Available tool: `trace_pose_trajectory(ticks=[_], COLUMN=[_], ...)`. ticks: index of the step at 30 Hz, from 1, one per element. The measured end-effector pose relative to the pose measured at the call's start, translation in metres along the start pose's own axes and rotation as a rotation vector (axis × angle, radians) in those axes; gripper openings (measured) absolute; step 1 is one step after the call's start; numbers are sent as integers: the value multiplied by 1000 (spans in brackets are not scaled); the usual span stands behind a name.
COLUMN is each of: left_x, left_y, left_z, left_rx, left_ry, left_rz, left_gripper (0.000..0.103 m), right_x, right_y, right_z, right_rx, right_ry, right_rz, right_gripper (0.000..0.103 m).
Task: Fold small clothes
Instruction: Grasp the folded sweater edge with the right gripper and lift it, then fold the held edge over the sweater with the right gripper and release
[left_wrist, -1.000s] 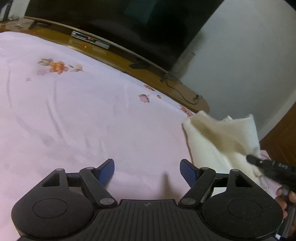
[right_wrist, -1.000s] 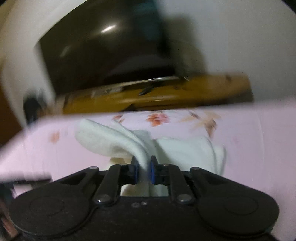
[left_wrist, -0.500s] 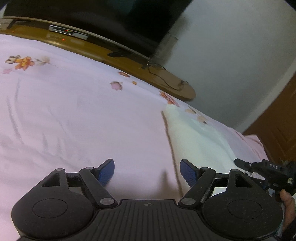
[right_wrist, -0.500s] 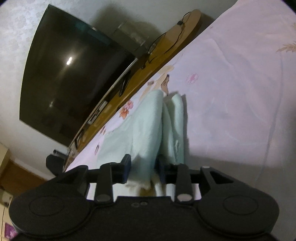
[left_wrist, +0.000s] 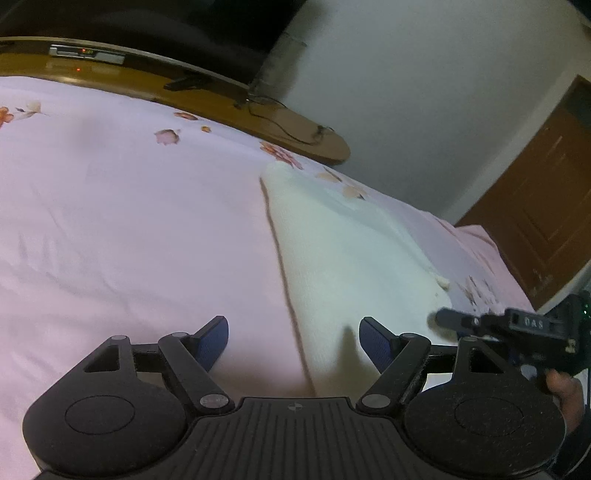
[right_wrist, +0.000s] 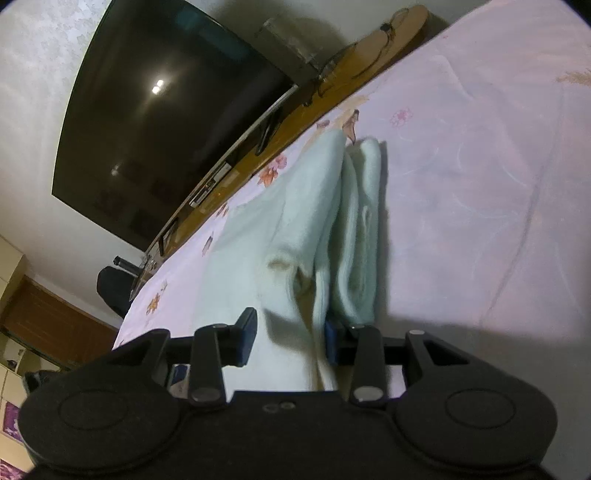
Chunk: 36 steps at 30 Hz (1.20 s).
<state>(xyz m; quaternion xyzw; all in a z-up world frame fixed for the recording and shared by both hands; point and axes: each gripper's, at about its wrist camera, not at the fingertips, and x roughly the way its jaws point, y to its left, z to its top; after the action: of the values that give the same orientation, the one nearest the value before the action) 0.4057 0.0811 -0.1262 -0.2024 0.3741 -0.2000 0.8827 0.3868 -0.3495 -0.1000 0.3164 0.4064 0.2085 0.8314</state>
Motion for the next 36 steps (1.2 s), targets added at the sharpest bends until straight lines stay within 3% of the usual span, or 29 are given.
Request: trace_pose_trajectory(ticks=[2,3,4,5,6,9,13,17,18,19,21,24,27,30,33,36], left_x=[2,2,1,1,1,1,-1,2,1,0,4,18,40,49,48,60], left_y=[1,2,2,2,1,-1,-2,-1,-1,-1,-4,-13,-22,-30,-36,-33], left_z=[-2,-2,-2,-1,0,0,0,3,6,9,17,29,35,37,37,34], left_rx=[-5,-12,-22,-28,-27,-19,-14,-5,4,12,25,52,84,105,131,115], left_ry=[0,-3,-5,-7,-7,-1,-3,2,-7,-16,-16,-19,17,28,17,57], left_rz=[3,3,2,1,2,10,3,14,16,22,16,-5,-4,4,-6,9], left_gripper=[77,77,77,77,77,77,77,77,77,77,77,76,76,76,76,77], right_x=[1,3,7,6,5,-1,-21,-10,-11,-16,-25,-12,14,27,23,20], right_y=[0,-2,-3,-2,0,12,10,-6,-5,1,14,17,11,17,27,19], right_z=[-5,-8,-9,-10,-10,-9,-18,-26,-22,-18,-6,23,44,52,50,51], right_rx=[-7,-12,-21,-30,-36,-57,36,42,30,-4,-94,-103,-84,-140,-260,-264], right_ry=[18,32,40,37,31,9,-21,8,-10,-55,-149,-173,-121,-106,-130,-147], right_rz=[-12,-25,-47,-49,-37,-26,19,-61,-53,-78,-112,-133,-156,-146,-156,-193], right_gripper=[35,22,15,15,9,7,7,8,15,29,38,35,35,10,8,8])
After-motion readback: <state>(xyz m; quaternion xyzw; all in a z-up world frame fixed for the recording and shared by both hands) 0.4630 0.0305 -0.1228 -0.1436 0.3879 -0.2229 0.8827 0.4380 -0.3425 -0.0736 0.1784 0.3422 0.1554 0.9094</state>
